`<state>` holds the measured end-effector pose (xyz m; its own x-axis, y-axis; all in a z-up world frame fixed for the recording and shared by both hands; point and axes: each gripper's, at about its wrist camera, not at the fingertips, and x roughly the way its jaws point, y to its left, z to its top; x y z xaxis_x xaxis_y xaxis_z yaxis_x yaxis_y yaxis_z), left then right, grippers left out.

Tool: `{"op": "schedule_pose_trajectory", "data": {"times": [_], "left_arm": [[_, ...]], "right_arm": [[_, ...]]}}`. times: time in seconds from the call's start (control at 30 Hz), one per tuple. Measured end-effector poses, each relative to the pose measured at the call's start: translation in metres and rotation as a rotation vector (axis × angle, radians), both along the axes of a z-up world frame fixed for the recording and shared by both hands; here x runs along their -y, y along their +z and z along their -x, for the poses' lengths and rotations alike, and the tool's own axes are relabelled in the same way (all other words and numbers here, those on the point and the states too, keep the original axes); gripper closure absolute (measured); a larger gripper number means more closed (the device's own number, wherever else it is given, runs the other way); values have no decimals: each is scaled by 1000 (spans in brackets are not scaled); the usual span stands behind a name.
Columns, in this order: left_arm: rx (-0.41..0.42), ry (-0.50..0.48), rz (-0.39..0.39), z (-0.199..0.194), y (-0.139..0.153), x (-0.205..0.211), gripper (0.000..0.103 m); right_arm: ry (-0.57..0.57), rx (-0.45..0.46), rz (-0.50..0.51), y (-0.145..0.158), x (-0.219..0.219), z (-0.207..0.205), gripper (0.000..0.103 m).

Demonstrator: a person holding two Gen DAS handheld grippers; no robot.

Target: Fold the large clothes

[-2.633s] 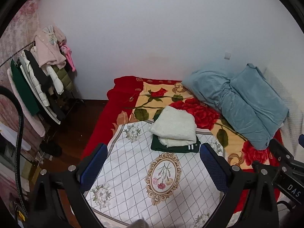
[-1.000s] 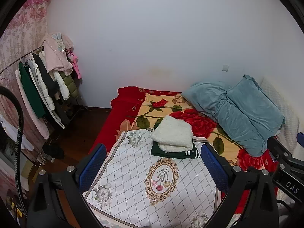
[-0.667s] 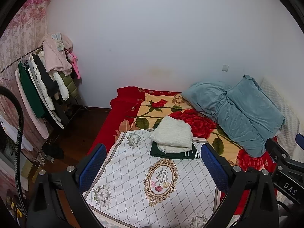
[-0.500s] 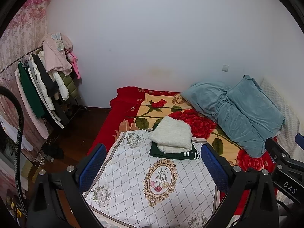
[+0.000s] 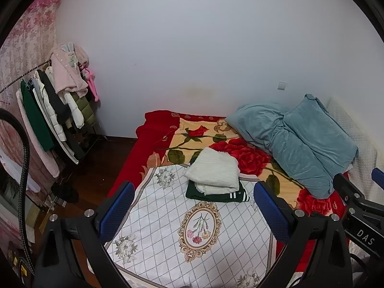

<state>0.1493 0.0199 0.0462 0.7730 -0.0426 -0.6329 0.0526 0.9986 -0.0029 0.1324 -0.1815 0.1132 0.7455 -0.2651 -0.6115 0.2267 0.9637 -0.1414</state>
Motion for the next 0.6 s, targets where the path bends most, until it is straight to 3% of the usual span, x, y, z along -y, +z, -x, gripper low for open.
{"op": "schedule_pose_trajectory", "data": {"times": [0.6], "left_arm": [[2, -6, -1, -4, 3, 3, 1]], "right_arm": [[3, -1, -12, -4, -2, -2, 0]]}}
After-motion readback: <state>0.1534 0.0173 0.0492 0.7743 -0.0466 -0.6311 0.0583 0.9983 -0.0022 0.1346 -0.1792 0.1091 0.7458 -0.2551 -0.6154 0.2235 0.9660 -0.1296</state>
